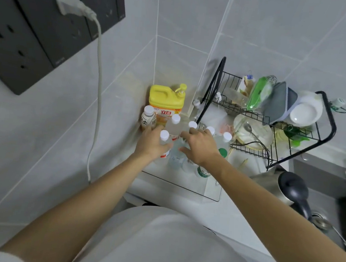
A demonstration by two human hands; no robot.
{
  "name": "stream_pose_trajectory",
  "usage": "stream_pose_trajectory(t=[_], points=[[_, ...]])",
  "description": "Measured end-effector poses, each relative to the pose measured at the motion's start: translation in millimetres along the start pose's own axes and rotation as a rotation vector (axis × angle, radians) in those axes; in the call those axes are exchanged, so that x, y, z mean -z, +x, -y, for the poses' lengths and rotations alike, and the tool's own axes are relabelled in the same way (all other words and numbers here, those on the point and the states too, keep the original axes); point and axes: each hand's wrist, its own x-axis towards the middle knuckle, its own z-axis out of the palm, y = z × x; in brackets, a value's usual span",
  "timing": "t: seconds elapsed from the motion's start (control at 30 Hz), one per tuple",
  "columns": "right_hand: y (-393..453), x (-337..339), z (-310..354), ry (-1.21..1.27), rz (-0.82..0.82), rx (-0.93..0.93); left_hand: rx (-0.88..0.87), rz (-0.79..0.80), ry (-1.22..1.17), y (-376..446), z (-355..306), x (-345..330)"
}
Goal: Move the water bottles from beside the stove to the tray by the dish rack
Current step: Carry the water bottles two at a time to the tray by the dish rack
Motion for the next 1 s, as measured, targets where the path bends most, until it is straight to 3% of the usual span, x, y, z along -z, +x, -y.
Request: stream_pose_trajectory(t=[0.1,0.2,1.0], points=[[4,5,-4,0.007,0.005,0.016,-0.189,0.022,0.203,0,-3,11],[7,7,-4,0.013,0.039,0.033,-0.27,0.107,0.312,4,-7,22],[3,9,-8,0.06,0.042,0.024,-0.286,0.12,0.321,21,-18,24]])
